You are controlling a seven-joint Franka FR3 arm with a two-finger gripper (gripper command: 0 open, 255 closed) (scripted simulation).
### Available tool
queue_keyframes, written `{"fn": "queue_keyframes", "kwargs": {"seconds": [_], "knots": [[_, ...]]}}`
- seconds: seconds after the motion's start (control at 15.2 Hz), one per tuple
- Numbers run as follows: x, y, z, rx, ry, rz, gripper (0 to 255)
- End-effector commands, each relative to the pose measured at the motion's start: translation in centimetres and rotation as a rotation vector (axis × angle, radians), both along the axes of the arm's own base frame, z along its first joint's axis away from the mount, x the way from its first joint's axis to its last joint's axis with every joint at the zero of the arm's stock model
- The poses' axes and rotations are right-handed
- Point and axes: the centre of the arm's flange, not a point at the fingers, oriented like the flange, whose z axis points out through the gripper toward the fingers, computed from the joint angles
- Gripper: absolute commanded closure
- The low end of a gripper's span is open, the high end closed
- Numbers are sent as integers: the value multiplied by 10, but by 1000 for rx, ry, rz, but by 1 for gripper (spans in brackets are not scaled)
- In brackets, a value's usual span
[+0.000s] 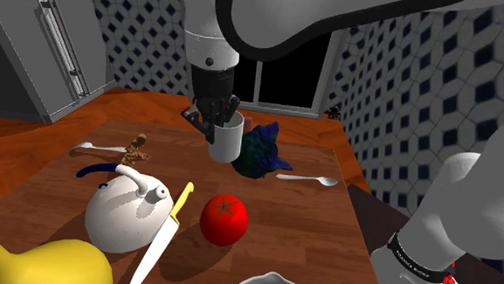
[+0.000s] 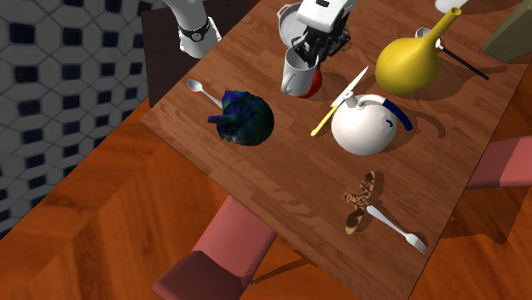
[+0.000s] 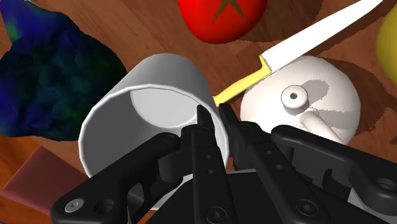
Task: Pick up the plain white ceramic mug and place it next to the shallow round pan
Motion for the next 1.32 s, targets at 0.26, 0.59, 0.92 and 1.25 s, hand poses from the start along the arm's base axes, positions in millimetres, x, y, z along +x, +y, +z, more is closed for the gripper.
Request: {"fn": "queue_keyframes", "kwargs": {"seconds": [0.26,0.59,0.92,1.25], "knots": [[-74,25,1,0,0,-1,255],[-136,47,1,0,0,-1,255],[-198,69,1,0,0,-1,255],[-260,91,1,0,0,-1,255]]}}
